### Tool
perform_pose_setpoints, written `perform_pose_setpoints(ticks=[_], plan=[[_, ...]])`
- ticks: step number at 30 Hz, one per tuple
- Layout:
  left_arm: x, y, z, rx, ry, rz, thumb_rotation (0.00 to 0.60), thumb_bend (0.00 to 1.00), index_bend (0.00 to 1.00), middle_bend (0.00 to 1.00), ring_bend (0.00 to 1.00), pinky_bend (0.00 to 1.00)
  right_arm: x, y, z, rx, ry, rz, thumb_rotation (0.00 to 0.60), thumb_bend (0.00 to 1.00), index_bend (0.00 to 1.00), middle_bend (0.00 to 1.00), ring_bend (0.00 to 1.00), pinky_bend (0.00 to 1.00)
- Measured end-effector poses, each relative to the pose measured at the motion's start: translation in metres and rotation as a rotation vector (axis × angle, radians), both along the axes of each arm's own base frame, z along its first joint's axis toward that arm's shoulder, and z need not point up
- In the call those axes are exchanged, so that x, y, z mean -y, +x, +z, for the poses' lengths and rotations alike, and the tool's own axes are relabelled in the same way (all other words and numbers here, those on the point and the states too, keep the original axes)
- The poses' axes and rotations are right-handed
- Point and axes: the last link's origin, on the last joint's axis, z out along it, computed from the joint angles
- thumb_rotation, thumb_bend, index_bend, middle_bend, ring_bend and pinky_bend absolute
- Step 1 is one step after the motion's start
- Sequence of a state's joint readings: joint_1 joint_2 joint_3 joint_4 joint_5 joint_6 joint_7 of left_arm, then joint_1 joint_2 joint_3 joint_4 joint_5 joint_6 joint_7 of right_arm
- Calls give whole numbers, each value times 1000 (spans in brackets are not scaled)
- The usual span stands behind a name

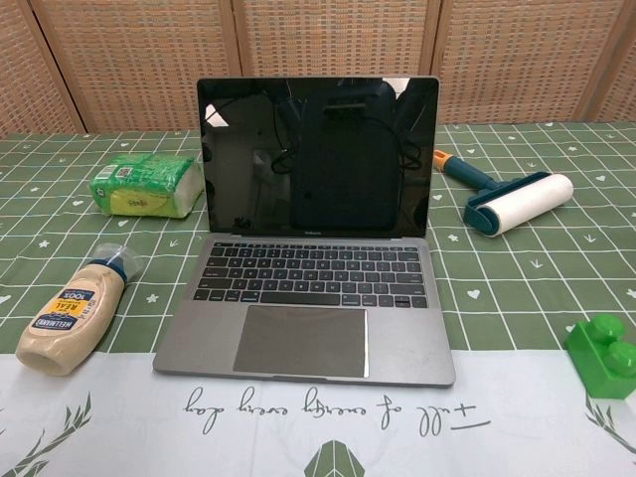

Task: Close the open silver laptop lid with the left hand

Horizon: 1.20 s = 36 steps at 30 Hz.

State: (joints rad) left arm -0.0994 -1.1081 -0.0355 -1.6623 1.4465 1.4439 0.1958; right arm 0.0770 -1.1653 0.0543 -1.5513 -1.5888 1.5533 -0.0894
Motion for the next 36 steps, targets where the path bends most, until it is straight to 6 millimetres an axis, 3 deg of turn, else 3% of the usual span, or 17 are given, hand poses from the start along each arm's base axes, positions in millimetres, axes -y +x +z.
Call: perform_pose_setpoints(ticks=[21, 28, 32, 36], plan=[[-8, 13, -6, 9, -20, -46, 600, 90, 0, 0, 0, 0, 3, -2, 1, 3, 11, -9, 600, 57, 5, 0, 0, 0], [-27, 28, -12, 0, -32, -83, 600, 441, 0, 0, 0, 23, 7, -6, -1, 4, 18, -28, 600, 58, 14, 0, 0, 0], [-50, 52, -17, 1, -51, -144, 600, 726, 34, 0, 0, 73, 10, -8, -3, 2, 26, -44, 600, 58, 16, 0, 0, 0], [-77, 85, -24, 22, -93, -220, 600, 840, 45, 0, 0, 109, 13, -11, -4, 1, 33, -58, 600, 57, 21, 0, 0, 0]])
